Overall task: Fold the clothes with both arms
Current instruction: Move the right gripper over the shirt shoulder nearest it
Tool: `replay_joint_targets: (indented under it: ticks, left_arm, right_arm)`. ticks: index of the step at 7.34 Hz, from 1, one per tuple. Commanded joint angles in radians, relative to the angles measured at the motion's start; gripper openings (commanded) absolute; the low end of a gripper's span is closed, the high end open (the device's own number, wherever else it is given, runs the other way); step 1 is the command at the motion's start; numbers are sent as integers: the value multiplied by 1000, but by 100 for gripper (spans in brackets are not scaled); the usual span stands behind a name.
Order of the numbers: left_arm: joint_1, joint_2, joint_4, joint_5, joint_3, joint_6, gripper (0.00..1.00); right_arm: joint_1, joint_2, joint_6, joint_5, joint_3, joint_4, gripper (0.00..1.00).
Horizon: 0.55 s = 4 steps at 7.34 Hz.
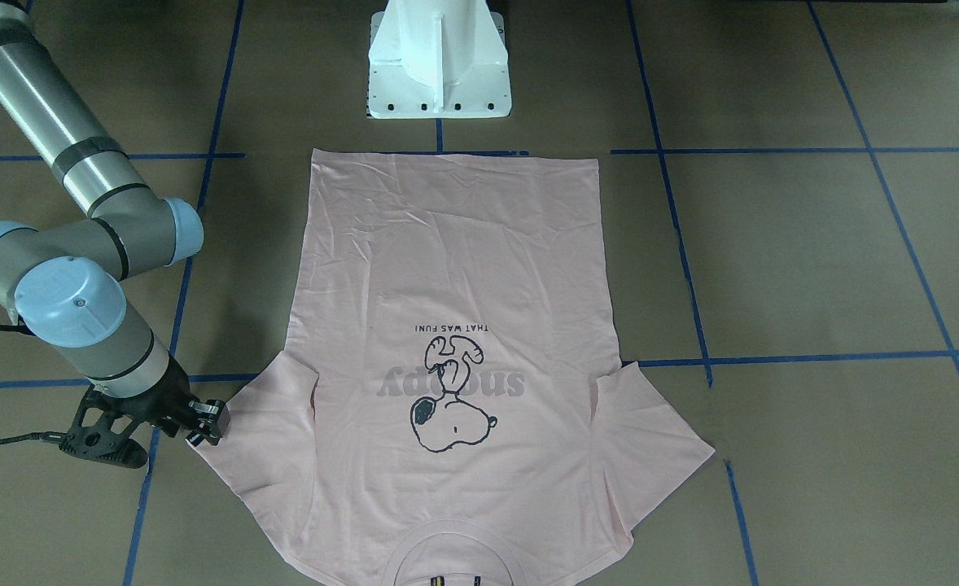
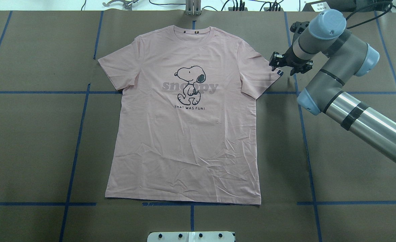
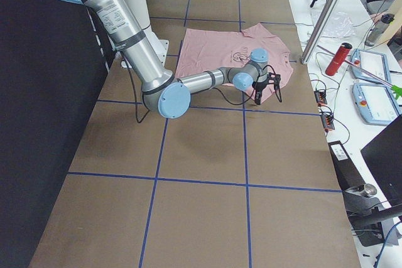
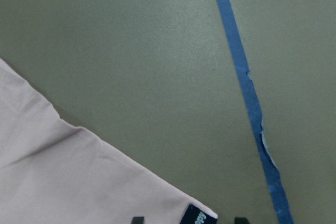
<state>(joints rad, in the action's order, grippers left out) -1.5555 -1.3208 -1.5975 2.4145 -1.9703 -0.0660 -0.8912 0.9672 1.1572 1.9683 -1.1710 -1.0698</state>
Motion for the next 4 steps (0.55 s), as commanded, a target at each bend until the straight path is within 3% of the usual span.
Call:
replay_joint_targets:
  ticks: [1,3,4]
  left_arm:
    - [0,0,-2,0,2,0,100]
    - [0,0,-2,0,1,0,100]
    - [0,0,-2,0,-1,0,100]
  right_arm:
    - [5,-2,-1,-17,7,1,58]
    - [5,-1,-1,-22,14,1,54]
    - [5,-1,1,-23,16,1,46]
